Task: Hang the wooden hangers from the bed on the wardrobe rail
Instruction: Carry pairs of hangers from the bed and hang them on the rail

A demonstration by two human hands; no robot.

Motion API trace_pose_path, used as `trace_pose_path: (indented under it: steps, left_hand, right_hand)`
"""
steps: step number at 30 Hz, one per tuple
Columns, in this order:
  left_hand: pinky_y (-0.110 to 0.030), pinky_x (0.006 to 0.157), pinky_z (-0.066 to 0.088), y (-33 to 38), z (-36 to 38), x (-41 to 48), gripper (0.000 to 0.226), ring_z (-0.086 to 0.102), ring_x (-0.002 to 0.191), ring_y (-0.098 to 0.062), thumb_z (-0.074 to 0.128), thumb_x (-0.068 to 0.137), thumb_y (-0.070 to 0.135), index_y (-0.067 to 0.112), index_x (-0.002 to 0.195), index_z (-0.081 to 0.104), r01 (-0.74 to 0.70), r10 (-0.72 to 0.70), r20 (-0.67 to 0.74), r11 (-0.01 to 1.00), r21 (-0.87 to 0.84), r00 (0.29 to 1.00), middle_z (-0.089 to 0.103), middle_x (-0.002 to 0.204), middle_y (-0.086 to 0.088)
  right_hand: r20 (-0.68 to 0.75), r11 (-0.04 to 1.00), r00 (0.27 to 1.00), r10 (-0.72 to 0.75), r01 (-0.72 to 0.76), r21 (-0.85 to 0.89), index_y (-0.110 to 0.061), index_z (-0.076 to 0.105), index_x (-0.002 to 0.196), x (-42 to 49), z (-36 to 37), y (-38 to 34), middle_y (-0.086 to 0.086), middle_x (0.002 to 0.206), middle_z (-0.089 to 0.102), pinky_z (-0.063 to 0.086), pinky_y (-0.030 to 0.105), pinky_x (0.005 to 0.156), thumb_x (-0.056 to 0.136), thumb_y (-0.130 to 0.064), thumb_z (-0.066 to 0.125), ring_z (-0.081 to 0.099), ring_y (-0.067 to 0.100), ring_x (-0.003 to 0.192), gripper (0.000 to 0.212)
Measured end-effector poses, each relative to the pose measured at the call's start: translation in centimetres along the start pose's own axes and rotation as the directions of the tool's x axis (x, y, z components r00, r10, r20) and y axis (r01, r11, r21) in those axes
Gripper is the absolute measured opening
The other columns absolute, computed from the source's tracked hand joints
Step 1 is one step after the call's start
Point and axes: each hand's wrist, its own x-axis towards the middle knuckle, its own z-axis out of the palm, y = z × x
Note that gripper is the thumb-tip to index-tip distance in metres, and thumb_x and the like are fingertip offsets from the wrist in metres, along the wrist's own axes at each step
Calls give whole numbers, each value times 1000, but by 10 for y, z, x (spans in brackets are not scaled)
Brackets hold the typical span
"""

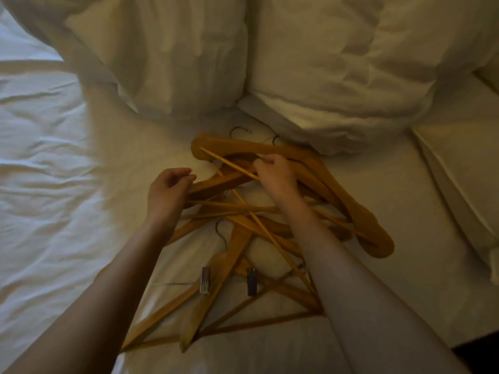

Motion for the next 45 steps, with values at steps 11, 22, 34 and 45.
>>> trace_pose_path:
  steps: [11, 22, 34, 45]
  left_hand:
    - [-27, 69, 52, -25, 6, 40, 18, 63, 98, -22, 55, 89, 11, 20, 103, 61, -26, 27, -21, 999, 33, 999, 66, 102, 0]
    - [-16, 64, 55, -37, 8, 52, 26, 65, 93, -10, 65, 84, 21, 24, 109, 58, -66, 18, 215, 974, 217, 976, 65, 104, 5]
    - [-10, 56, 49, -28, 3, 58, 25, 64, 77, -4, 69, 80, 26, 37, 95, 53, 5, -205, 435, 908, 419, 877, 63, 91, 13]
    - [-8, 50, 46, -15, -1, 7, 56, 62, 73, -5, 72, 76, 10, 18, 127, 49, 93, -230, 458, 949, 303, 859, 61, 98, -2]
  right_hand:
    - [-71, 953, 983, 172, -147, 264, -8, 52, 88, 45, 54, -15, -8, 67, 45, 37, 20, 49, 87, -18, 54, 54, 10, 63, 10]
    - [-170, 848, 921, 349, -233, 477, -1, 41, 131, 76, 79, -18, 11, 124, 59, 49, 38, 94, 81, -32, 64, 58, 28, 112, 63]
    - [-146, 720, 849, 508, -326, 612, -1, 53, 121, 82, 78, -18, 13, 122, 62, 51, 43, 92, 74, -35, 73, 60, 32, 110, 62]
    - [4, 691, 871, 492, -393, 607, -8, 52, 125, 21, 12, 11, 7, 116, 61, 46, 29, 74, 79, -23, 69, 59, 20, 102, 51]
